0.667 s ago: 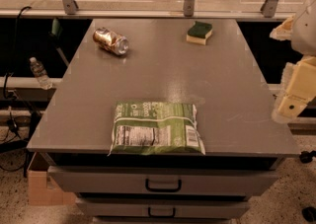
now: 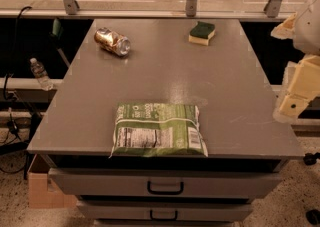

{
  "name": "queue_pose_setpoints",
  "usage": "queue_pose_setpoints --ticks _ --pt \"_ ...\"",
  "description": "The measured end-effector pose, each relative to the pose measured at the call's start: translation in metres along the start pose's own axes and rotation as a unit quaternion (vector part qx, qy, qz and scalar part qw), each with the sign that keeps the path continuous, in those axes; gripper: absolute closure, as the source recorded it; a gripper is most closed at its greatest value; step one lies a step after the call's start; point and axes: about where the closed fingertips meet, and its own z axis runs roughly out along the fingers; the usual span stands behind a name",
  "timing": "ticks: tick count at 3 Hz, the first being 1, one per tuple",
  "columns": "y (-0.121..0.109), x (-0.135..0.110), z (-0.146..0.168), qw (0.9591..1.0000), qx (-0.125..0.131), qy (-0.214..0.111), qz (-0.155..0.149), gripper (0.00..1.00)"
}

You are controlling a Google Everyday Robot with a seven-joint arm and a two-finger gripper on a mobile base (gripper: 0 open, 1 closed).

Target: Place orange can upright

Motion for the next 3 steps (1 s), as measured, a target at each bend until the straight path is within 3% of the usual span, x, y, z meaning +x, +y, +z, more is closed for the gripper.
queue_pose_setpoints --ticks 1,2,3 --pt "-0.021 -0.036 0.024 0.9995 -0.003 -0.029 -0.011 0.00" --pt "-0.049 -0.091 0.060 0.9982 -0.005 -0.056 -0.017 0.00" --pt "-0.074 -0.164 0.100 0.9962 -0.013 -0.085 -0.012 0.00"
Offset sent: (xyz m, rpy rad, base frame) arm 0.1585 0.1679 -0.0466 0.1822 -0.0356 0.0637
